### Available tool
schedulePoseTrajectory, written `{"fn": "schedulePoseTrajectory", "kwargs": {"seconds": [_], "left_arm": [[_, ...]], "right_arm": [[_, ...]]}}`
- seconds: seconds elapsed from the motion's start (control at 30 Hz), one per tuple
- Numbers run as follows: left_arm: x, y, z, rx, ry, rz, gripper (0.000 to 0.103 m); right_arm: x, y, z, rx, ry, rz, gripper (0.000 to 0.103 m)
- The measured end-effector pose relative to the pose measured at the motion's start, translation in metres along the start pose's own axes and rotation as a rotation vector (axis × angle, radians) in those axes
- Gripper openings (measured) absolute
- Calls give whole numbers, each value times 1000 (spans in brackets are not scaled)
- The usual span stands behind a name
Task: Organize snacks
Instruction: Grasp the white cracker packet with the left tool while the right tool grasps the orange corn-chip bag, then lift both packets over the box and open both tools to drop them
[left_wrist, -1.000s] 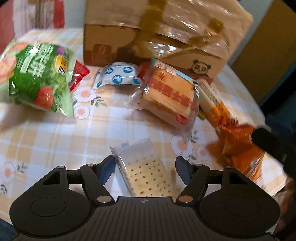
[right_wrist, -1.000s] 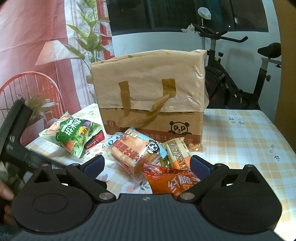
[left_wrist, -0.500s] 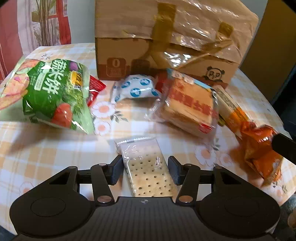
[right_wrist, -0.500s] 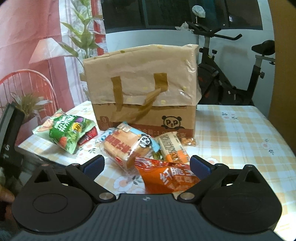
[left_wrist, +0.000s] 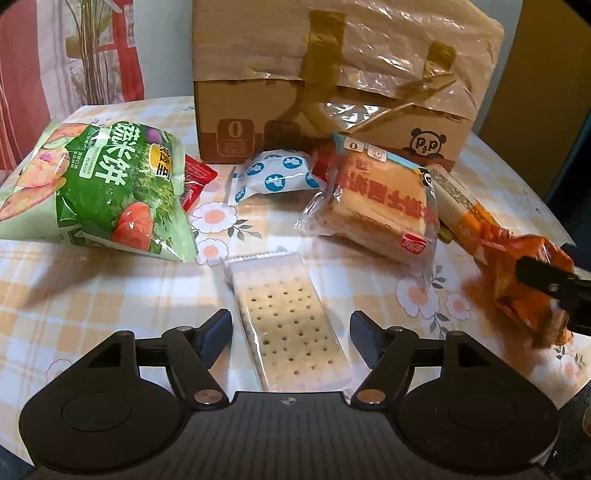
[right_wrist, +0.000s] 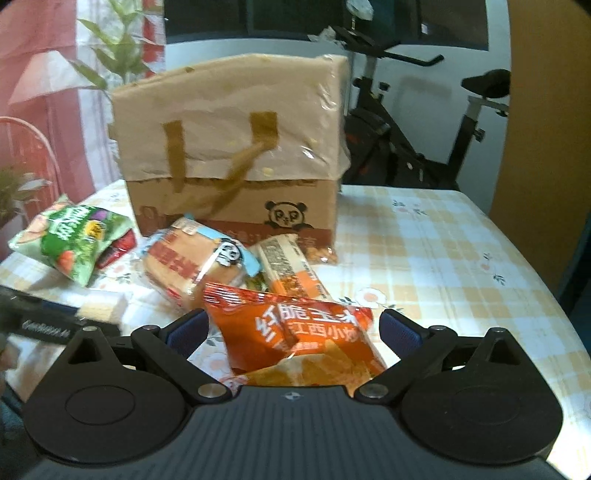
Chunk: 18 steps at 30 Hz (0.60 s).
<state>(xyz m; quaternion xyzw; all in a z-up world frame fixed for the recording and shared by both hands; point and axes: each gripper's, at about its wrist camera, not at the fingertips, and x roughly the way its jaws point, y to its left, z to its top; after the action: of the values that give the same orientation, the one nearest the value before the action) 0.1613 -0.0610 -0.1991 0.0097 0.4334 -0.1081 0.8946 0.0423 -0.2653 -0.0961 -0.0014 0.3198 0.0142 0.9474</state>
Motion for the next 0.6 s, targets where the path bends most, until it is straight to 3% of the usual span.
{"fn": "schedulePoseTrajectory", "kwargs": {"seconds": [0.27, 0.37, 0.47, 0.6], "left_arm": [[-2, -6, -7, 44, -20, 13, 75], [-4, -1, -7, 34, -36, 21, 56], [-6, 8, -5, -12, -40, -27, 53], [-12, 9, -5, -22, -69, -36, 53]], "right_arm": [[30, -11, -9, 116, 114, -22, 103], [35, -19, -14, 176, 145, -18, 101], [28, -24, -19, 217, 90, 1, 97], [14, -21, -19, 202, -6, 31, 94]]}}
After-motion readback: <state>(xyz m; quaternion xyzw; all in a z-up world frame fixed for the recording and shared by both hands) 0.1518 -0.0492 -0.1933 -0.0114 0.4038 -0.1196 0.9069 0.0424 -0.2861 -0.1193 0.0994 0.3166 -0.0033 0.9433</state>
